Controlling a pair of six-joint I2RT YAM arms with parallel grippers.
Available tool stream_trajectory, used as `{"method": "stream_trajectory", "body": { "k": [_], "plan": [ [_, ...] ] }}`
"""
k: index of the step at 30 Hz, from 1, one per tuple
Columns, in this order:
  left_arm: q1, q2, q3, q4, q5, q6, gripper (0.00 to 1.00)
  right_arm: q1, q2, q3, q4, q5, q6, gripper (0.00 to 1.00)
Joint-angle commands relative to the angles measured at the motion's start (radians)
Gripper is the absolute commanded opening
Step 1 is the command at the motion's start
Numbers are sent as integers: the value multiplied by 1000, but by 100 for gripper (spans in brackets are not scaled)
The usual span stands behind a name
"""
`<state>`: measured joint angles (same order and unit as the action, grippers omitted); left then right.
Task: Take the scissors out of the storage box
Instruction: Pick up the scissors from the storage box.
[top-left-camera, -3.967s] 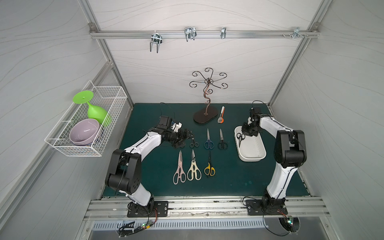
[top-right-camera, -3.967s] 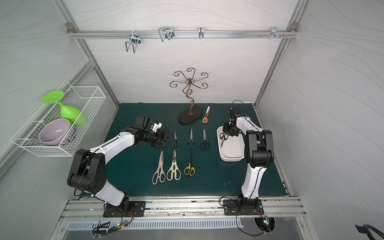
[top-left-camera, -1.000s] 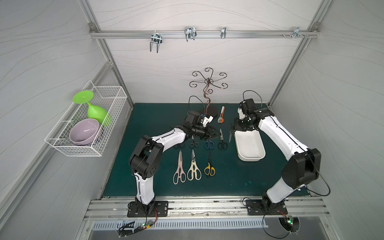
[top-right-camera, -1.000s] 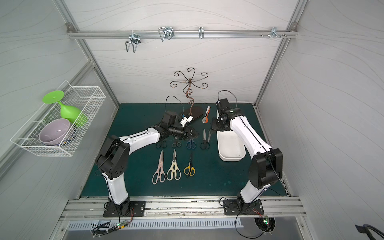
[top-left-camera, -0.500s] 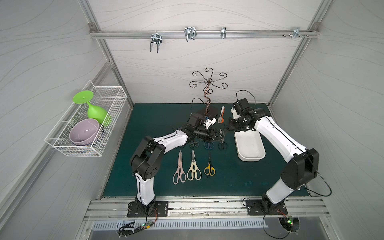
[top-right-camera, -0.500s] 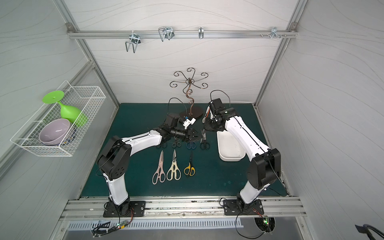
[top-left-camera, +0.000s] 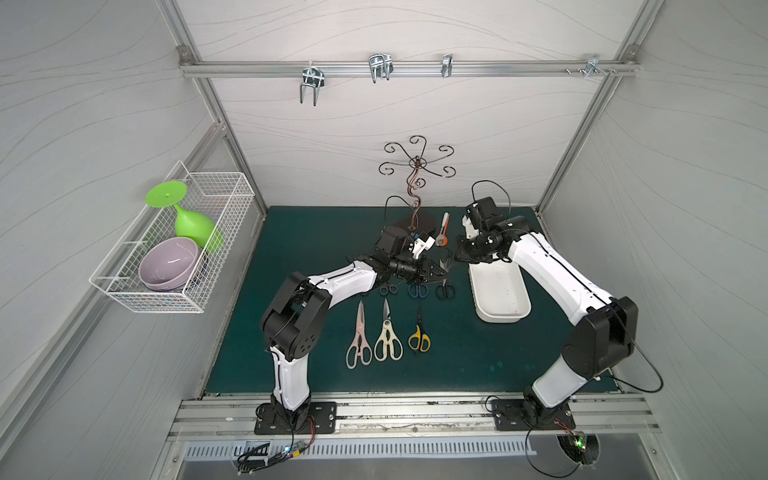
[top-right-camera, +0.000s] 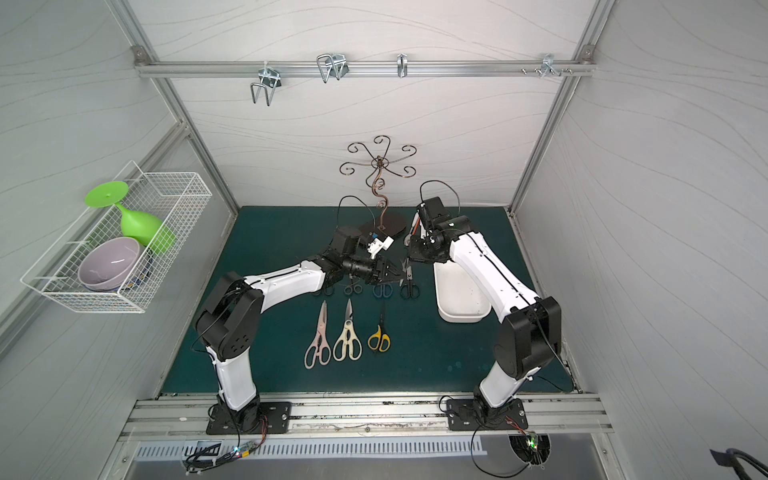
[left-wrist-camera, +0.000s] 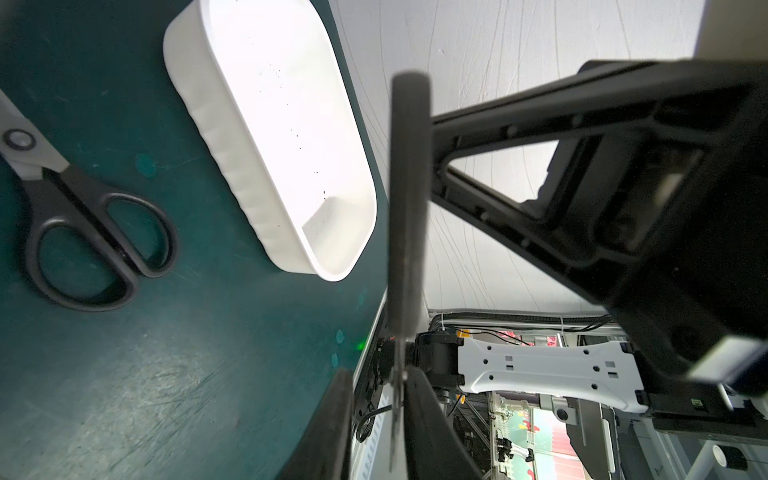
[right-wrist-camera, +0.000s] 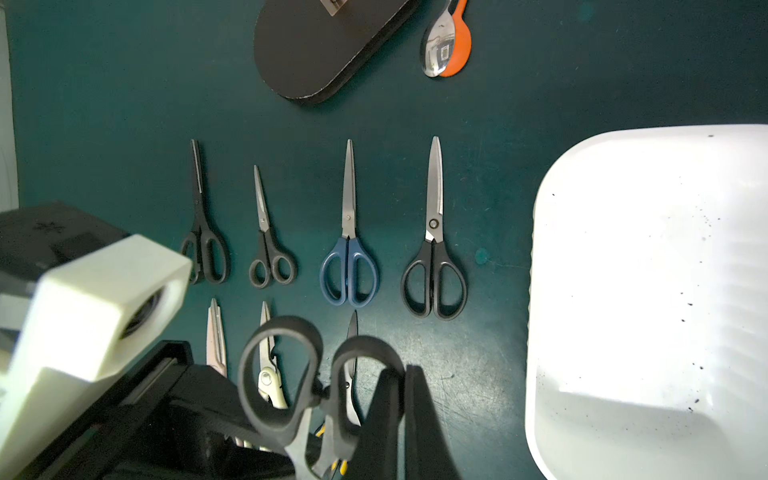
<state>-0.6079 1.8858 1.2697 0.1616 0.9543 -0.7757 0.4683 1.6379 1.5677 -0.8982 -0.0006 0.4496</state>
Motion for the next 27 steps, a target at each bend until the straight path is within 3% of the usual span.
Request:
{"method": "stream_trajectory", "body": {
  "k": [1, 6, 11, 15, 18, 22, 27],
  "plan": [
    [-9, 3, 30, 65, 15, -23, 21, 9, -5, -13, 0, -4, 17, 0],
    [-10, 9, 33, 94, 27, -54, 8, 9, -9, -19, 4, -3, 21, 0],
    [-9, 11, 35, 98, 46, -68, 3, 8, -20, -27, 14, -8, 23, 0],
    [-2, 2, 37, 34, 96, -34, 3, -33, -48, -29, 18, -55, -28, 20],
    [17, -15, 39, -101, 177, 53, 3, -135, -97, -78, 74, -217, -81, 22],
    [40, -50, 75, -457, 250, 307, 3, -297, -149, -188, 222, -595, -116, 39],
    [43, -86, 98, -688, 327, 448, 2, -356, -114, -239, 314, -887, -155, 47]
  ]
}}
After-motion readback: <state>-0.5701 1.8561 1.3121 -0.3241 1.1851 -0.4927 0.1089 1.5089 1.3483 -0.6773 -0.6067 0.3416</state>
